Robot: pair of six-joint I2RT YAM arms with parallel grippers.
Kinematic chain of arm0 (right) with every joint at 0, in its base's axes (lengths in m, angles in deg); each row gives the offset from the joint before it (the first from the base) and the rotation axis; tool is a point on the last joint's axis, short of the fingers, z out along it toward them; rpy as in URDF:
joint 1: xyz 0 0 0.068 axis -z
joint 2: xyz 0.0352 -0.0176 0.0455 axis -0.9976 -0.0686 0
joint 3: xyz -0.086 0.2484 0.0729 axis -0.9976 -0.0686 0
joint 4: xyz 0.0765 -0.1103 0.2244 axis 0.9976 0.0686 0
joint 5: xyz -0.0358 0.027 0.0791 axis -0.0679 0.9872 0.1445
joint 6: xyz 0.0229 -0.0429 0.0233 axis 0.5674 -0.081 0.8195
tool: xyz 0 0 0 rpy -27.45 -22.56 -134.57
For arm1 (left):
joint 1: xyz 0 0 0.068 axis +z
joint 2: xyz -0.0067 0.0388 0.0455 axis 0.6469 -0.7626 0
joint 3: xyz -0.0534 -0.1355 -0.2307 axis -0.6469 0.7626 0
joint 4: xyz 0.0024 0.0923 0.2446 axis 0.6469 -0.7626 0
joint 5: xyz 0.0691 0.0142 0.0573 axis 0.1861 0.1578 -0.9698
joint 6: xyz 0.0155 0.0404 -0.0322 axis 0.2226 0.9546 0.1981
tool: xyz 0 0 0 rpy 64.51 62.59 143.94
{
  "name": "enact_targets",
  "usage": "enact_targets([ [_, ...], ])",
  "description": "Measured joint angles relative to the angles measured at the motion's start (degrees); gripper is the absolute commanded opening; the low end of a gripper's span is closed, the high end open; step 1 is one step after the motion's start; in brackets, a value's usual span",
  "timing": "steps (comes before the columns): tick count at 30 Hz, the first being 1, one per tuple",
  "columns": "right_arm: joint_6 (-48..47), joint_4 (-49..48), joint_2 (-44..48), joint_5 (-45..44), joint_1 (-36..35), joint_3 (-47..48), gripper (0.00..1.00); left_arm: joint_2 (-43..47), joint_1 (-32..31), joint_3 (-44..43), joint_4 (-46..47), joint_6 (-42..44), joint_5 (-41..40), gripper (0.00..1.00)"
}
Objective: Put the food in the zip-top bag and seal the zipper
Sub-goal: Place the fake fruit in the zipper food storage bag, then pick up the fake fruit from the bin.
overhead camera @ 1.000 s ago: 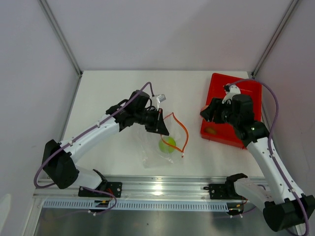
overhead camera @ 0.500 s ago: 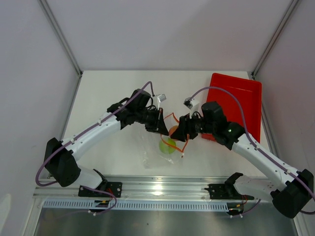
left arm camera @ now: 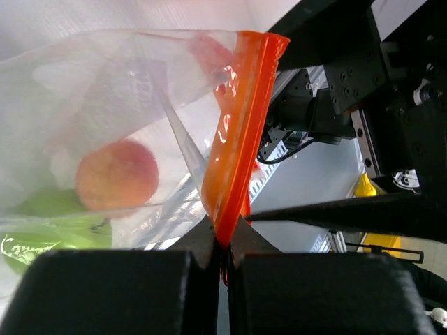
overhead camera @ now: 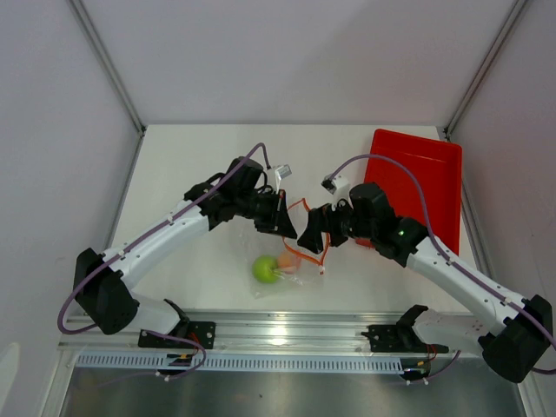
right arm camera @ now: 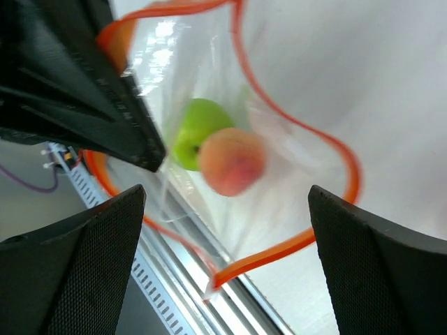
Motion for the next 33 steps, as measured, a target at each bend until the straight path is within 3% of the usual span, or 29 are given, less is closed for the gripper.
enact_targets([
  [5,1.75,3.85,-0.15,-8.00,3.43,2.38,0.99,0.04,0.00,0.00,0.00,0.02,-0.04,0.01],
  [12,7.65,8.96,2.03,-19.41,23.87,3.89,0.99,1.38,0.00,0.74,0.00,0.20,-0.81,0.01],
  [21,13.53,20.59,-6.88,-33.53,32.09,5.57,1.00,2.14,0.00,1.20,0.07,1.20,-2.19,0.01],
  [26,14.93,23.50,-14.27,-34.38,33.99,5.60,0.99,2.14,0.00,2.38,0.46,1.31,-2.12,0.01],
  [33,14.51,20.85,-21.73,-27.76,34.16,4.74,0.99,2.10,0.00,2.80,1.14,1.64,-1.51,0.00],
])
